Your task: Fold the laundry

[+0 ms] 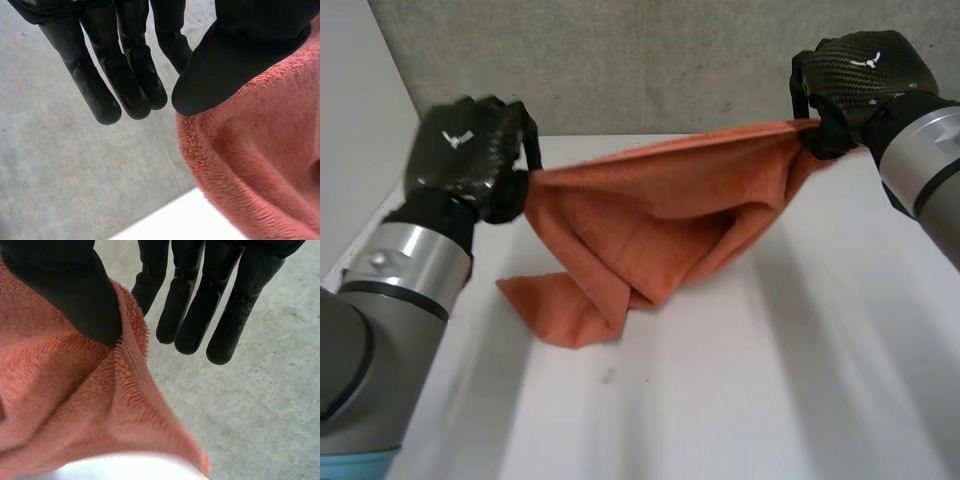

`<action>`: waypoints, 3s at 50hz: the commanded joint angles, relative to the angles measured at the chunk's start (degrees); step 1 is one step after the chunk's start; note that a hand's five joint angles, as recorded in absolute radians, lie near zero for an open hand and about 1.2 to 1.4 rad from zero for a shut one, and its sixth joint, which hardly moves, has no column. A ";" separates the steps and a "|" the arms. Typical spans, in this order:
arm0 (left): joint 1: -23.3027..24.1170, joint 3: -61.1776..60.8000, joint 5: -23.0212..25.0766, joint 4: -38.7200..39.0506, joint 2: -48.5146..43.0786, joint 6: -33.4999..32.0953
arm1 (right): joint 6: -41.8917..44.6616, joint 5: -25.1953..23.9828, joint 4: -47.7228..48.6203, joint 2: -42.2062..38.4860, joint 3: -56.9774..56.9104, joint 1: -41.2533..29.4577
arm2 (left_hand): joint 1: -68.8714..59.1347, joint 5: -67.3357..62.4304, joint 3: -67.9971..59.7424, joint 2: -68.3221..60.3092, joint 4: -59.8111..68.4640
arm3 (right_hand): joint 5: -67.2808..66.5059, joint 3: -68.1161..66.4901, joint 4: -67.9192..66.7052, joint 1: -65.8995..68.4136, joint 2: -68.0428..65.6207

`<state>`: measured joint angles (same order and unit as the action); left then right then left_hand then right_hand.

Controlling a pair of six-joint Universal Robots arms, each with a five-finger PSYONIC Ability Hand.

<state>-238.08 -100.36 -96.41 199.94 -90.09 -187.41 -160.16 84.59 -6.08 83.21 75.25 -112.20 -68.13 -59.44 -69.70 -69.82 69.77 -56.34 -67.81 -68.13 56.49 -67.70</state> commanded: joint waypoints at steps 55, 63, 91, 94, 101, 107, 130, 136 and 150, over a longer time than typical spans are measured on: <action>3.57 0.02 -0.44 31.04 -7.64 -7.89 | 4.07 3.47 20.42 -6.92 0.40 -1.79 | -11.87 -10.56 -10.30 -10.18 10.23 | -13.66 -12.19 -11.87 23.51 -12.30; 6.22 -5.98 -0.62 27.88 -18.43 -7.62 | 4.24 2.94 17.50 -7.19 12.09 -1.09 | -11.87 -10.56 -10.30 -10.18 10.23 | -13.66 -12.19 -11.87 23.51 -12.30; 8.51 -6.16 -2.38 14.60 -20.03 3.01 | 3.54 3.91 11.10 0.37 2.99 -1.62 | 55.39 56.70 56.96 57.08 -57.03 | -13.66 -12.19 -11.87 23.51 -12.30; 8.42 -6.07 -3.61 10.47 -17.31 6.70 | 3.71 4.09 8.90 0.46 0.17 -1.62 | 55.23 56.53 56.80 56.91 -56.86 | -13.66 -12.19 -11.87 23.51 -12.30; 5.44 -6.16 -6.76 -1.02 -11.61 13.98 | 3.98 4.26 6.34 0.20 -3.18 -1.35 | 53.22 54.53 54.79 54.91 -54.86 | -13.66 -12.19 -11.87 23.51 -12.30; 4.11 -7.04 -6.86 -8.06 -9.66 19.61 | 4.07 4.44 6.25 0.20 -4.15 -1.44 | 50.86 52.17 52.43 52.55 -52.50 | -13.66 -12.19 -11.87 23.51 -12.30; 5.87 -5.11 -6.59 -7.64 -20.64 22.70 | 3.45 5.23 6.34 -0.16 -4.15 -2.32 | 34.02 35.33 35.59 35.71 -35.66 | -13.66 -12.19 -11.87 23.51 -12.30; 6.05 -2.39 -6.59 -4.04 -23.81 22.70 | 3.10 5.40 6.25 -0.16 -4.24 -3.55 | 34.03 35.34 35.60 35.72 -35.67 | -13.66 -12.19 -11.87 23.51 -12.30; 9.91 5.26 -6.77 -3.51 -30.84 22.79 | 1.08 5.67 6.17 3.00 -6.78 -5.04 | 32.02 33.33 33.59 33.71 -33.66 | -13.66 -12.19 -11.87 23.51 -12.30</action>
<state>-230.45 -98.39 -103.02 196.60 -117.70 -164.71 -158.84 90.22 0.10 84.01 69.83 -116.40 -30.30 -20.37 -30.26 -30.30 30.34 -56.38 -68.09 -68.45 56.49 -68.00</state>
